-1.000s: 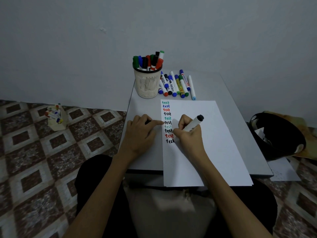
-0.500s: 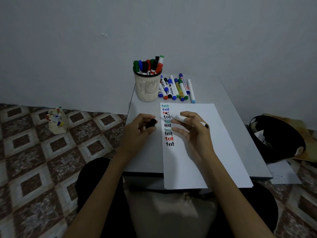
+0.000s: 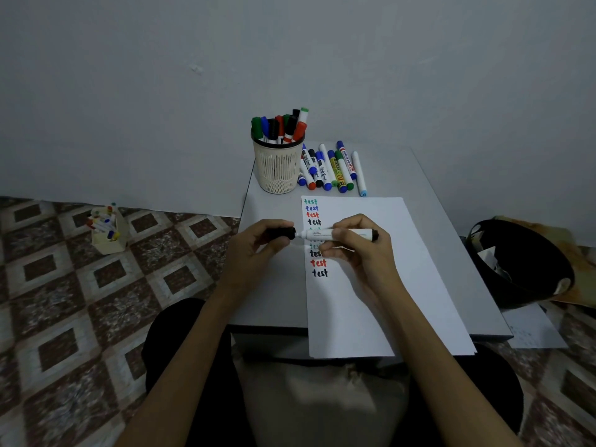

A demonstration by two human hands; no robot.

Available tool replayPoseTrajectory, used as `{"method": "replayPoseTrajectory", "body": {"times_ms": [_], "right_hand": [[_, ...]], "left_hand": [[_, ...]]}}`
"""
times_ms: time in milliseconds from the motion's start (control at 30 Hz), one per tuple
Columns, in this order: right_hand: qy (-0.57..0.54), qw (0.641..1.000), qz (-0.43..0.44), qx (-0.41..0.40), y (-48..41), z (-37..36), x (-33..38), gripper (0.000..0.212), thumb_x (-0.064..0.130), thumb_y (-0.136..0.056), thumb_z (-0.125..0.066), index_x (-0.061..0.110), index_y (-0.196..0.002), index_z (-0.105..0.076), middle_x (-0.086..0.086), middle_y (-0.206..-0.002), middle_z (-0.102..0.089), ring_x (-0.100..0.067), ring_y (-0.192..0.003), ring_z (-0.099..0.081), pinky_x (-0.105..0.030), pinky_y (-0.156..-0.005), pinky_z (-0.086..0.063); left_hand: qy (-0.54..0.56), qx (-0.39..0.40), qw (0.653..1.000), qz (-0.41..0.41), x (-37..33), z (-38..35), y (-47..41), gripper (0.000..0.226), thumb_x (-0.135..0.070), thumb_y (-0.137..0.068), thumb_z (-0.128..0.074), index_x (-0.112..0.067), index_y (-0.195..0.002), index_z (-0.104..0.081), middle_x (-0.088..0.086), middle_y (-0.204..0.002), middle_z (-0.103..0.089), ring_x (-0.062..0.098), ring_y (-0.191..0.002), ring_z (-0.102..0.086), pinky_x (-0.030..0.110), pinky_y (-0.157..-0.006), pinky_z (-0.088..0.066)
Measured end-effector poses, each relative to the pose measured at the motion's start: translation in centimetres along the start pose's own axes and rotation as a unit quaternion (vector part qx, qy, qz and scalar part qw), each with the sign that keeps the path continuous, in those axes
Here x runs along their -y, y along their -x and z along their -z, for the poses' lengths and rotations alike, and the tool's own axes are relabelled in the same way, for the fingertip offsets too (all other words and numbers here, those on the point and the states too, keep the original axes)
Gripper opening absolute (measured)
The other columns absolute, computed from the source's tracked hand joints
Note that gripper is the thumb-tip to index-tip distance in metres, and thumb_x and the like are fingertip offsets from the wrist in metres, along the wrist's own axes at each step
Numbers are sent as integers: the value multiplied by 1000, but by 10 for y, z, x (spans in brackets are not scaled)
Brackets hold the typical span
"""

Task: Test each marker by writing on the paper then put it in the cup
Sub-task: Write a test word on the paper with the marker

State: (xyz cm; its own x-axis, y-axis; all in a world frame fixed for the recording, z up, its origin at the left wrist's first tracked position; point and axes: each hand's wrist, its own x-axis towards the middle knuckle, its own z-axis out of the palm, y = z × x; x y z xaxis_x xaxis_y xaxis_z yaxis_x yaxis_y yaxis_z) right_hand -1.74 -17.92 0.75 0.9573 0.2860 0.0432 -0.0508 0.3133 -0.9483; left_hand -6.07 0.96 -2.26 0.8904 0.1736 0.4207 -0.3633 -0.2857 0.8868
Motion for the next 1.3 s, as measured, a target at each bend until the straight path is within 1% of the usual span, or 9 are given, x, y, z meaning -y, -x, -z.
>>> {"method": "replayPoseTrajectory", "body": {"times_ms": [433,567,700,833,967,1067,1167,1233,1300], "right_hand": [[60,998,-16,33,-5,2,8,11,-2,-84,-65,-3,-95,-66,-21,-92,-72,-33,-74,-72,-29,-67,-60],[188,979,2,79,-6,2,6,18,1,-81,-72,-2,-98,-71,-17,-86,-73,-28,-70,-72,-29,-65,-60],[336,936,51,96,-6,0,3,20,16,-79,-75,19,-99,-72,-4,-85,-73,-15,-62,-66,-27,-65,-58],[320,942,53,81,-8,-6,1,14,20,-80,-76,29,-90,-72,-2,-74,-72,-11,-52,-60,-28,-57,-55],[281,958,16,58,-6,-15,-2,13,20,-81,-74,12,-92,-75,-3,-65,-65,-4,-44,-52,-17,-46,-45],[280,957,10,73,-7,-9,1,11,20,-82,-74,13,-92,-75,-7,-66,-66,-7,-46,-52,-21,-49,-48],[396,911,48,107,-18,-4,10,18,23,-79,-76,17,-96,-76,-1,-80,-70,-8,-66,-59,-25,-62,-50],[543,826,88,126,-27,-8,17,24,31,-79,-76,19,-100,-76,2,-92,-68,-12,-80,-58,-27,-66,-46],[607,768,130,159,-33,-16,22,27,33,-82,-74,22,-106,-74,4,-98,-68,-12,-84,-56,-20,-65,-40]], "left_hand": [[-52,12,998,-36,3,-1,-1,24,-5,-83,-64,-11,-107,-64,-1,-103,-67,9,-97,-65,21,-86,-51],[-78,17,996,-35,4,1,-1,23,-6,-84,-63,-13,-105,-65,-4,-101,-67,7,-98,-64,18,-86,-50],[-76,14,996,-39,5,1,-1,22,-4,-84,-63,-8,-105,-65,2,-101,-68,8,-96,-64,19,-86,-50],[-117,-4,991,-59,5,2,-2,21,0,-83,-63,-4,-103,-66,4,-99,-67,5,-95,-61,13,-85,-47],[-140,-14,986,-88,5,5,-4,21,2,-82,-64,-5,-101,-66,-2,-96,-65,-1,-93,-60,11,-84,-46],[-148,-9,983,-108,6,3,-4,20,0,-81,-65,-4,-101,-67,2,-96,-66,2,-93,-61,12,-84,-47],[-152,-4,981,-118,8,1,-5,21,-8,-82,-66,-4,-102,-67,7,-97,-68,9,-92,-62,16,-84,-49],[-156,-4,979,-129,10,1,-5,23,-19,-84,-63,-7,-103,-67,6,-97,-68,11,-91,-63,20,-83,-51],[-139,-15,982,-123,10,0,-4,25,-26,-85,-59,-12,-105,-65,2,-99,-67,10,-93,-63,26,-83,-53]]}}
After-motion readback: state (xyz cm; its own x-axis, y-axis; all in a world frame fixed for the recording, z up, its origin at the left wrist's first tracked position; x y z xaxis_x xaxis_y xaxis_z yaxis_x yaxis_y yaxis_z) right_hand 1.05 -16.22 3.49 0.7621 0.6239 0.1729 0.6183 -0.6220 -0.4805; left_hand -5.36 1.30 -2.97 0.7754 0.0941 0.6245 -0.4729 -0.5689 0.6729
